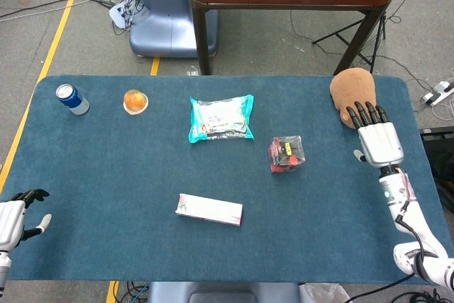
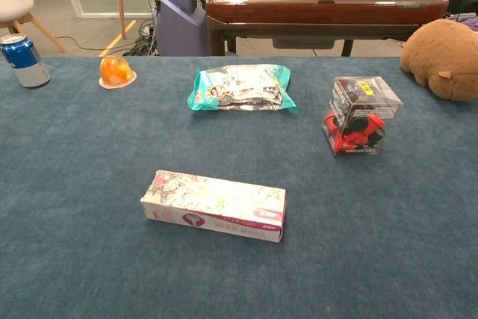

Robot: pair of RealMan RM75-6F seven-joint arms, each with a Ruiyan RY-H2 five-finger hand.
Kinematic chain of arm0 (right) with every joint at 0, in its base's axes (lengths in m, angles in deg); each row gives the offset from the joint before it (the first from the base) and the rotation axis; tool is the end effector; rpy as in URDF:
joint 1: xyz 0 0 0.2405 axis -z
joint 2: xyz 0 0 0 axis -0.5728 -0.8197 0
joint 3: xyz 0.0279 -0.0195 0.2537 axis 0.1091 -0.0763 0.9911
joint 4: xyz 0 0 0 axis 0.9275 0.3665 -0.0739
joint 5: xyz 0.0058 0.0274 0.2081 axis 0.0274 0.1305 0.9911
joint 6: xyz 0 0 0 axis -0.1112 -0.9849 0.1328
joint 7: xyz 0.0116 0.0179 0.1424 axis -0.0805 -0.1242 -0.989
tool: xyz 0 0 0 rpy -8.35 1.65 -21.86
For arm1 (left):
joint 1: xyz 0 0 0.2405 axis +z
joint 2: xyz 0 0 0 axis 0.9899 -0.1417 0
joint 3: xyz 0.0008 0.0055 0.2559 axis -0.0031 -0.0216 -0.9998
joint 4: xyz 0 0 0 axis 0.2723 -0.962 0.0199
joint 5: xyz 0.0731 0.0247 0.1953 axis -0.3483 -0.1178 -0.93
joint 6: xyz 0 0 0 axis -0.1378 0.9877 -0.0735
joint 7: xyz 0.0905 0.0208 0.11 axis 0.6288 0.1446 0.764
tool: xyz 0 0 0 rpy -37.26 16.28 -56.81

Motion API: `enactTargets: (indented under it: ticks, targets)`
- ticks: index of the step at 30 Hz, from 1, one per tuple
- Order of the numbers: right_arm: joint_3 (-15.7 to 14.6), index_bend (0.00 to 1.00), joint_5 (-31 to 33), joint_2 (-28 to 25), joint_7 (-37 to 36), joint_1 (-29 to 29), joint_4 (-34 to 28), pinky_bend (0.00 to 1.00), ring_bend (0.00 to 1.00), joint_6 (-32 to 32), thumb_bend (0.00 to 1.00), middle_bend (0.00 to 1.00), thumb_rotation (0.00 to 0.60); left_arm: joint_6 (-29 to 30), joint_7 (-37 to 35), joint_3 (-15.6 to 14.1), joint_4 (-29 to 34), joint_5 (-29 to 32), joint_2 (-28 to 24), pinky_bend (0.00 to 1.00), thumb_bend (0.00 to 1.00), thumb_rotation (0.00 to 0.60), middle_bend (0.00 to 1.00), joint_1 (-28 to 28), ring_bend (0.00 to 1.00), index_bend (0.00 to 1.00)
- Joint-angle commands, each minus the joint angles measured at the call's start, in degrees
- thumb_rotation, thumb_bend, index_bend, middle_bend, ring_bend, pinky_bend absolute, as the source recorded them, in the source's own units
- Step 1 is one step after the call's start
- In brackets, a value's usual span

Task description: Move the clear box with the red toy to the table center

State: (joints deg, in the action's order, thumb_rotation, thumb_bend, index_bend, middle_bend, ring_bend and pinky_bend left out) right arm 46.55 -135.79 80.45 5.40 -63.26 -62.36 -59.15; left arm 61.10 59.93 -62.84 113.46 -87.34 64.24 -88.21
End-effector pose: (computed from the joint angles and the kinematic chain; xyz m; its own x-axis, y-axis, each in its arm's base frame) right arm -0.2783 -0.3508 0.1321 0.7338 0.0120 0.6793 -0.6738 -0.1154 0.7299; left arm -0.3280 0.1895 0.1614 0.4284 0.0768 0.9003 0.8967 0.0863 -0.4341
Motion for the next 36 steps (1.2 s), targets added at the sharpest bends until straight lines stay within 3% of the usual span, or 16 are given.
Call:
enactTargets:
  ticks: [1, 15, 25, 36]
  targets:
    - [-1.75, 0.04, -4.13, 2.40, -3.91, -3.38, 6.10, 0.11, 0.01, 3.12, 0.00, 0.02, 0.600, -0.17, -0.17, 0.10, -0.17, 0.34, -0.01, 0.54, 0.26, 0.600, 0.41, 0.02, 0.38, 0.36]
    - [-6.63, 0.00, -14.92, 12.68, -17.89, -12.05, 26.49, 0.10, 0.00, 6.04, 0.00, 0.00, 0.600, -1.90, -1.16, 1.00, -1.64, 3.37, -0.09, 0.54, 0.26, 0.600, 0.41, -0.15, 0.38, 0.36]
    - [-7.91, 0.00, -16.26, 18.27, -20.92, -15.07, 31.99, 0.10, 0.00, 6.58, 0.00, 0.00, 0.600, -2.15, -2.41, 1.47, -2.18, 4.39, -0.49, 0.54, 0.26, 0.600, 0.41, 0.09, 0.38, 0.36]
    - [-7.62, 0.00, -15.74, 22.08, -21.29, -16.92, 32.93, 0.10, 0.00, 5.81, 0.00, 0.00, 0.600, -2.14, -3.03, 1.61, -2.21, 4.39, -0.77, 0.54, 0.26, 0.600, 0.41, 0.19, 0.38, 0.36]
